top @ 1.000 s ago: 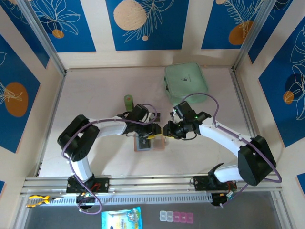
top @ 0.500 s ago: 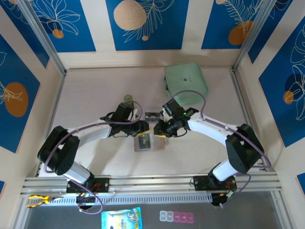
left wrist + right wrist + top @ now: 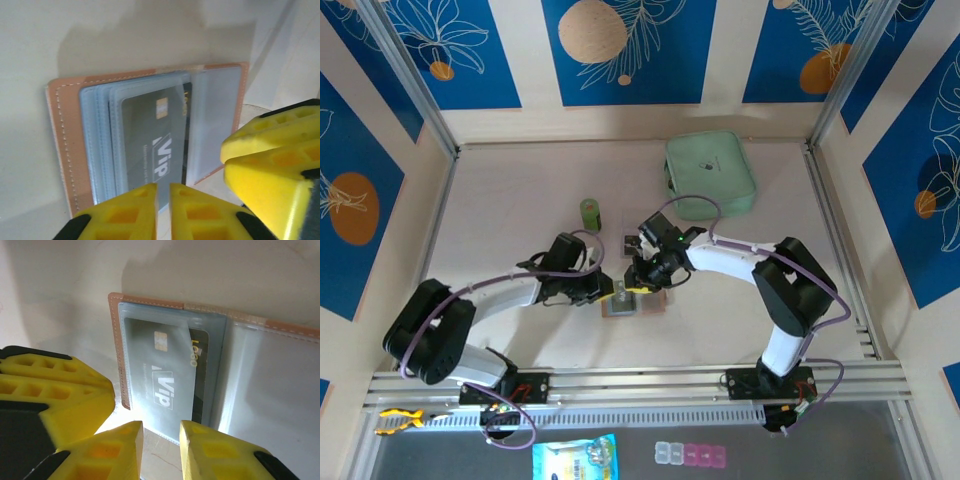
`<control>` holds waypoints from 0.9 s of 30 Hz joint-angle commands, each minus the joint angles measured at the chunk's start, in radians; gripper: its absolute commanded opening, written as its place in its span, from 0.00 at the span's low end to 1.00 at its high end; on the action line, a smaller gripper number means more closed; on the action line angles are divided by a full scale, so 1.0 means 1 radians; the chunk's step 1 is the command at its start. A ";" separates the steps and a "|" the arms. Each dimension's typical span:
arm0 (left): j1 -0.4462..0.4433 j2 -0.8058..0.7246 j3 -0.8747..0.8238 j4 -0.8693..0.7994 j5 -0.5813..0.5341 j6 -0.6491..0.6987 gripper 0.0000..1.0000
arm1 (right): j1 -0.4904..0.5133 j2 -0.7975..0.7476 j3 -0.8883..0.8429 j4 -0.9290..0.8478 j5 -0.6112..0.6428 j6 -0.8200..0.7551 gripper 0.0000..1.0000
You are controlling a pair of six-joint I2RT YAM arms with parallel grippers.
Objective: Take the credit cards out of the card holder
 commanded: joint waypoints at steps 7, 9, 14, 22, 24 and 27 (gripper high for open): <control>0.007 0.047 -0.005 -0.034 -0.013 0.040 0.09 | 0.005 0.036 -0.013 0.031 -0.034 0.010 0.27; 0.007 0.055 -0.005 -0.036 -0.017 0.045 0.09 | 0.005 0.042 -0.016 0.033 -0.036 0.009 0.27; 0.007 0.074 -0.011 -0.036 -0.021 0.048 0.07 | 0.006 0.052 -0.025 0.043 -0.045 0.010 0.27; 0.007 0.083 -0.005 -0.060 -0.039 0.063 0.06 | 0.008 0.074 -0.029 0.050 -0.047 0.008 0.27; 0.007 0.084 -0.005 -0.063 -0.040 0.065 0.06 | 0.008 0.082 -0.029 0.054 -0.050 0.007 0.27; 0.008 0.085 -0.004 -0.063 -0.040 0.065 0.05 | 0.010 0.088 -0.030 0.056 -0.052 0.007 0.27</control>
